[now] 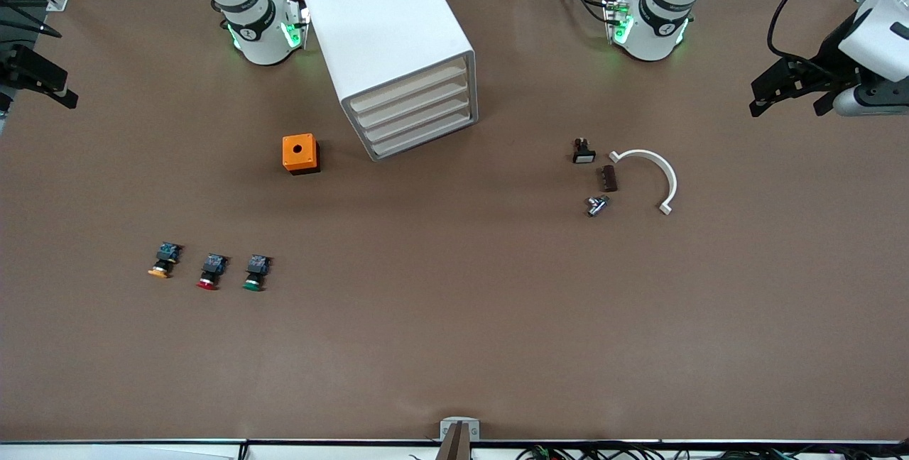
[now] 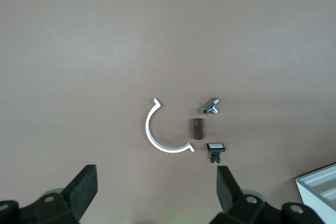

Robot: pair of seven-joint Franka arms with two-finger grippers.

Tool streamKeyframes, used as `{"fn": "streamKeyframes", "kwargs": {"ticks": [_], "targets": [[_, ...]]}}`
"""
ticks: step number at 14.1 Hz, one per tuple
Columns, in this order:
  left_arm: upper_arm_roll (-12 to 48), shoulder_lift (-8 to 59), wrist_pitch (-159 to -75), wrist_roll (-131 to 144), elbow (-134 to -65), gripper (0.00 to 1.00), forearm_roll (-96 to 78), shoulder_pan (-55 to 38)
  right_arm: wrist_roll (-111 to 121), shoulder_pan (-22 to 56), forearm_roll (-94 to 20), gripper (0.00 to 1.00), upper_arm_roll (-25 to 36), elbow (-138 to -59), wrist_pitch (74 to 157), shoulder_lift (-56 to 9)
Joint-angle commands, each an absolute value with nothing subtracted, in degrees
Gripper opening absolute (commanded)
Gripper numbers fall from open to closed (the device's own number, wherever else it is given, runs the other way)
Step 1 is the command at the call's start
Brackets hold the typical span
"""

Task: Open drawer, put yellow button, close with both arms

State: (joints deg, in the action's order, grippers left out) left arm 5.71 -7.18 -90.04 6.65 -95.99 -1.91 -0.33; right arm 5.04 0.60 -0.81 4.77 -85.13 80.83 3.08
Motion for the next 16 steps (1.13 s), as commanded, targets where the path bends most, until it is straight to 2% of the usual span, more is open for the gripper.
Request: {"fn": "streamKeyframes", "kwargs": {"ticks": [1, 9, 16], "targets": [[5.71, -6.59, -89.03, 7.30, -94.75, 1.00, -1.06, -0.53, 5.19, 0.62, -0.26, 1.00, 4.66, -86.57, 81.04, 4.66], [5.45, -5.19, -88.86, 7.38, -94.83, 1.00, -0.97, 1.05, 5.19, 0.53, -0.26, 1.00, 4.66, -86.57, 81.04, 4.66], [7.82, 3.06, -88.07, 13.69, -94.31, 1.00, -1.23, -3.15, 5.19, 0.70, -0.26, 1.00, 4.66, -86.48, 81.12, 4.66]]}}
